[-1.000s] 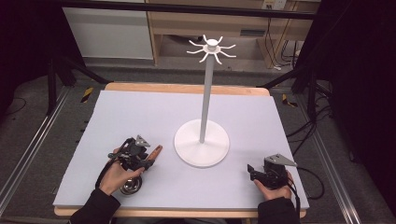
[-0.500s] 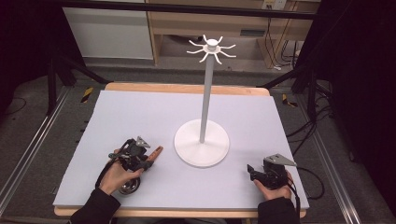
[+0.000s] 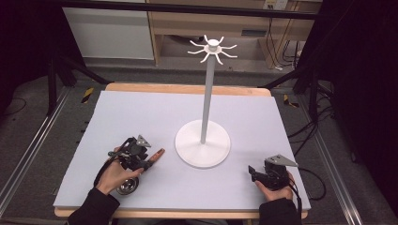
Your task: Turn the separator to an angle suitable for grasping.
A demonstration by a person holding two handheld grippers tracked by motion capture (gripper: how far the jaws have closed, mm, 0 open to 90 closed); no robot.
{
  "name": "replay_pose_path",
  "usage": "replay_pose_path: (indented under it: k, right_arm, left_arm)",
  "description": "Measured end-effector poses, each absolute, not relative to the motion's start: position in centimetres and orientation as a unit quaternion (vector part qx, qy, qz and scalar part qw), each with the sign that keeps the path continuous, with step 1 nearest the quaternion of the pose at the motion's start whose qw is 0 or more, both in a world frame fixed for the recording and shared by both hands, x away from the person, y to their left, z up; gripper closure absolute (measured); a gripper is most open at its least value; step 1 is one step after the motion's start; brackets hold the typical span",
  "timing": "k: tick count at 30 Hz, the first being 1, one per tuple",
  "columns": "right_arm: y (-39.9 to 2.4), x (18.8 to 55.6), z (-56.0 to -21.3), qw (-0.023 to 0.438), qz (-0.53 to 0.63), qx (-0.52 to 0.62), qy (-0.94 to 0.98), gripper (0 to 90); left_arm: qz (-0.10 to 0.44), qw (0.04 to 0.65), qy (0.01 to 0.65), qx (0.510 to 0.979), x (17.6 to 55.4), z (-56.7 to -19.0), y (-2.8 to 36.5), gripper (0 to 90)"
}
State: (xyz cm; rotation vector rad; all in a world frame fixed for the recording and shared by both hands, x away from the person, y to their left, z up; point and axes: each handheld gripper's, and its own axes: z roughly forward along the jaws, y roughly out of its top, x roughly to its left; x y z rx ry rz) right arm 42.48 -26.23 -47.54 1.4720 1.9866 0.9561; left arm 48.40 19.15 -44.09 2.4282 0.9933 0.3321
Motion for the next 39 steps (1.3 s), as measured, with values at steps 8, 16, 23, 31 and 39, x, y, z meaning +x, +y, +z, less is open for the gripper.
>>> replay_pose_path:
  k: [8, 16, 23, 31, 39]
  right_arm:
    - [-26.1, 42.5, -47.6, 0.24, 0.348, 0.54, 0.728, 31.2]
    - [-26.2, 42.6, -47.6, 0.238, 0.349, 0.537, 0.73, 32.6]
    - [-26.1, 42.6, -47.6, 0.235, 0.347, 0.537, 0.732, 33.1]
    - [-26.2, 42.6, -47.6, 0.234, 0.347, 0.538, 0.732, 33.3]
    - [-26.1, 42.7, -47.6, 0.232, 0.346, 0.536, 0.734, 33.5]
  left_arm:
    - [0.113, 0.235, 0.361, 0.895, 49.0, -43.9, 18.5, 59.7]
    - [0.105, 0.202, 0.359, 0.905, 49.9, -44.9, 17.4, 63.8]
    - [0.094, 0.199, 0.362, 0.906, 50.1, -45.2, 17.3, 63.6]
    - [0.081, 0.205, 0.374, 0.901, 50.4, -45.3, 17.6, 63.9]
    - [0.081, 0.193, 0.386, 0.899, 50.7, -45.1, 17.4, 67.0]
